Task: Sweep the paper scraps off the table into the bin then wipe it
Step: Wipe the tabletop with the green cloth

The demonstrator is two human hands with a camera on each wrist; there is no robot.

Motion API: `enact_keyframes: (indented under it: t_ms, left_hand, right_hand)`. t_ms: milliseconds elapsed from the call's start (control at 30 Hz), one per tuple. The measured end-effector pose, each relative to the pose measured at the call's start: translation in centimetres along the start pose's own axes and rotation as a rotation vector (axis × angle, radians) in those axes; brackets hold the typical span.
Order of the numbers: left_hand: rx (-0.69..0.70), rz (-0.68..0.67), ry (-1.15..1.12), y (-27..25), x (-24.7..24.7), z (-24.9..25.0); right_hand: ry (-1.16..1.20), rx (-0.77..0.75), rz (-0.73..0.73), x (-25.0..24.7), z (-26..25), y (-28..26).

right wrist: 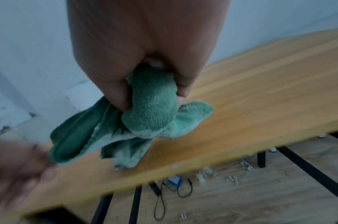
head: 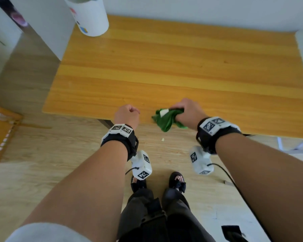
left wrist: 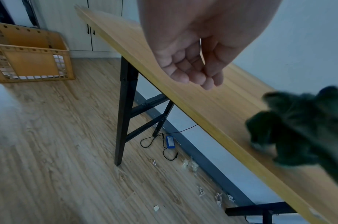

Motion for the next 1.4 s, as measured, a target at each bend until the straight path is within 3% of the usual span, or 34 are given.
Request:
enact_keyframes:
  t_ms: [100,233,333,433,667,767,1000,1200,1300,1400]
  left_hand:
    - [0.001,0.014,-0.004,0.5,-0.3,-0.8]
    - [0.010,0.010,0.007,1.3,-0.7,-1.6]
    - [-0.013,0.022,0.008,1.8,-0.8,-2.0]
    - [-0.011,0.007,0.022,2.0,-0.7,-1.8]
    - [0.076,-0.099,0.073,1.7,-0.8,0.9]
    - [0.092,-0.135,0.074,1.7,-1.5,2.0]
    - [0.081,-0.178,0.054,2.4,-3.8,3.4]
    - [0.042,-0.492,-0.030,2.3,-5.2,5.2]
    - [0.096,-0.605,0.015,2.1,-5.7,7.0]
    - [0.194,-0.542,0.057,2.2,-5.7,8.2]
  right_hand:
    - [0.032,0.022,0.143,-2.0,0.2,2.0]
    - [-0.173,0.104,0.034,-1.6,1.7,3.2]
    - [-0.149,0.169,0.017,0.2,2.5,2.4]
    - [-0.175,0.135,0.003,1.3,2.2,1.7]
    - [-0.202,0.115,-0.352,1.8,-0.3,1.1]
    - [-0.207,0.110,-0.422,2.0,-1.3,0.7]
    - [-0.150,0.082,-0.178,-1.4,-4.3,2.0]
    - [0.005,0.049,0.058,-4.1,-6.8,3.4]
    - [0.060,0.029,0.128,-5.3,-7.5,4.2]
    - [0.135,0.007,0.164,-6.6,-7.9,4.9]
Point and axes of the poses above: each hand's wrist, its own y-axis towards the middle knuckle, its own x-axis out of the palm, z = x × y, the point moved 2 cm from there along y, towards the middle knuckle, and after that the axes turned 11 degrees about -x, right-handed, at the moved point
